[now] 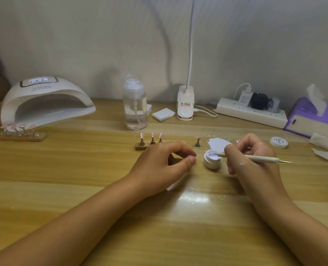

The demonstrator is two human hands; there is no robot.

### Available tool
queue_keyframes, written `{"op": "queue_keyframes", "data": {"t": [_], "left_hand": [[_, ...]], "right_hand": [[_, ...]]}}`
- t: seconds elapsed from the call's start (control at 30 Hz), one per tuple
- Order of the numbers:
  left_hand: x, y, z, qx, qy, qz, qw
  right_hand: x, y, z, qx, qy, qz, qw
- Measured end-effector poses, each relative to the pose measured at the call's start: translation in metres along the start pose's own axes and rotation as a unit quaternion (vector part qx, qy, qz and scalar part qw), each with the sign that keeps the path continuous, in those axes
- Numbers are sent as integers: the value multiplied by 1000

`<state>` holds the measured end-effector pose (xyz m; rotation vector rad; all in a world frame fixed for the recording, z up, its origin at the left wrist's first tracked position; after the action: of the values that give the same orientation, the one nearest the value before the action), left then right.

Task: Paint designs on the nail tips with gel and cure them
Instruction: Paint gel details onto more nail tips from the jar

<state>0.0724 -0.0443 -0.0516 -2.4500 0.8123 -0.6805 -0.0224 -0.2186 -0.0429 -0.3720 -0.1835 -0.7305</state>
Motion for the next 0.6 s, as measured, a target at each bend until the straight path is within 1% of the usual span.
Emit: {"op": "queue_keyframes", "data": {"t": [0.3, 0.43, 0.53, 0.6], "left_hand": [[-2, 0, -2, 30, 17, -6, 999], [-4, 0, -5, 35, 12, -1, 999], [-4, 2, -4, 76, 19, 1, 997], [-3, 2, -3, 79, 23, -1, 997]], "right_hand": [[0, 1, -2, -18, 1, 2, 1000], [0, 1, -2, -26, 3, 3, 1000], [-1, 1, 0, -23, 4, 0, 1000], [-1, 0, 1, -23, 2, -2, 1000]]}}
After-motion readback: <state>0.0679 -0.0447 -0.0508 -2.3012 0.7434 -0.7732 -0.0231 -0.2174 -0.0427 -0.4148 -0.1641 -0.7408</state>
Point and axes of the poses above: each hand's wrist, its own x-axis towards the middle knuckle, its own y-axis out of the palm, z = x × y, the point moved 2 cm from there along x, towards the middle knuckle, and after that the axes turned 3 degrees about -x, right-handed, at the moved point
